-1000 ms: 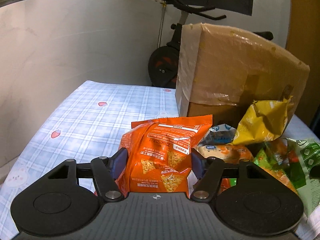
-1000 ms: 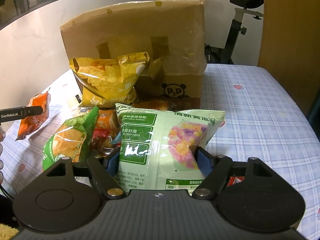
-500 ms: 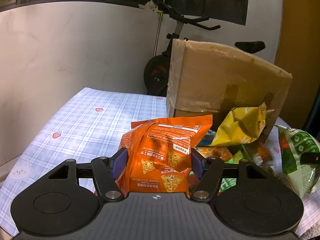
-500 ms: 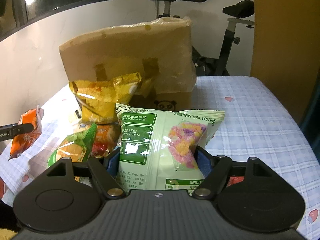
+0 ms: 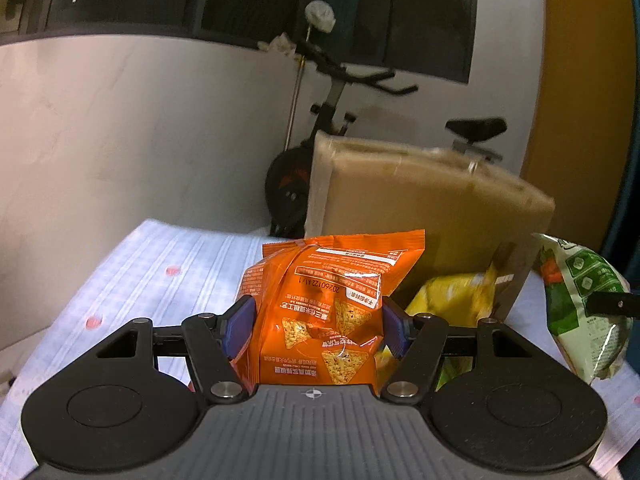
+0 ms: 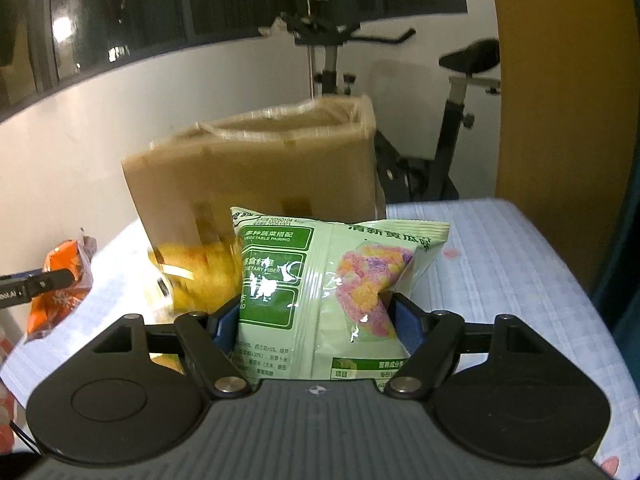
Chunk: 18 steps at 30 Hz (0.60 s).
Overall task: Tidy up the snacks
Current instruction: 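Lift both held bags and carry them over the lined box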
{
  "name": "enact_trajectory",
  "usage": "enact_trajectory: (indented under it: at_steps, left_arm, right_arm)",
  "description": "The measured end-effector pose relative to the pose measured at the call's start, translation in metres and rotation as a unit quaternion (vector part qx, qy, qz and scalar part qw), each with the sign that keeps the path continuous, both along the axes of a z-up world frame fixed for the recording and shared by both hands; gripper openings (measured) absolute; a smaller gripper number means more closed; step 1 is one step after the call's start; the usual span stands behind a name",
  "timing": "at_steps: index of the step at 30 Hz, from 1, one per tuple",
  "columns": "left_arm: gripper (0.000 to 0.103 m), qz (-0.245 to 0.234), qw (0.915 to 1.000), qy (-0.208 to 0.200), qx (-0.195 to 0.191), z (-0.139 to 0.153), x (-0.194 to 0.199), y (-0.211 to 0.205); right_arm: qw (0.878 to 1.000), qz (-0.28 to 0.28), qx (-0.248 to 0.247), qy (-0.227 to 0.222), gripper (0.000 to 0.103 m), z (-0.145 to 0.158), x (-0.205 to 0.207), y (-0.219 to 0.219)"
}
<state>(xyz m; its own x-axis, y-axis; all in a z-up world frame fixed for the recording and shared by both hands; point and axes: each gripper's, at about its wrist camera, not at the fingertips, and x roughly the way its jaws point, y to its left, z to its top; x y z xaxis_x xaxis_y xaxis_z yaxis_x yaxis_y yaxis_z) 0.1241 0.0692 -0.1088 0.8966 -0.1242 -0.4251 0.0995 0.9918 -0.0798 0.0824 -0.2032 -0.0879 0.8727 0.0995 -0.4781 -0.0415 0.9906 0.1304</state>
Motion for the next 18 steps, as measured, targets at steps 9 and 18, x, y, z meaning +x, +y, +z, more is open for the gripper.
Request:
enact_trajectory:
  at_steps: [9,18]
  left_arm:
    - [0.068,-0.025,0.9979,-0.059,-0.004,0.047,0.014,-0.014]
    - [0.068,-0.042,0.9949,-0.091,-0.005,0.074,0.028,-0.034]
  right_arm:
    - [0.996,0.022,-0.007,-0.081,0.077,0.058,0.01,0.001]
    - [0.992,0.042,-0.024,-0.116,0.077,0.087,0.032,0.003]
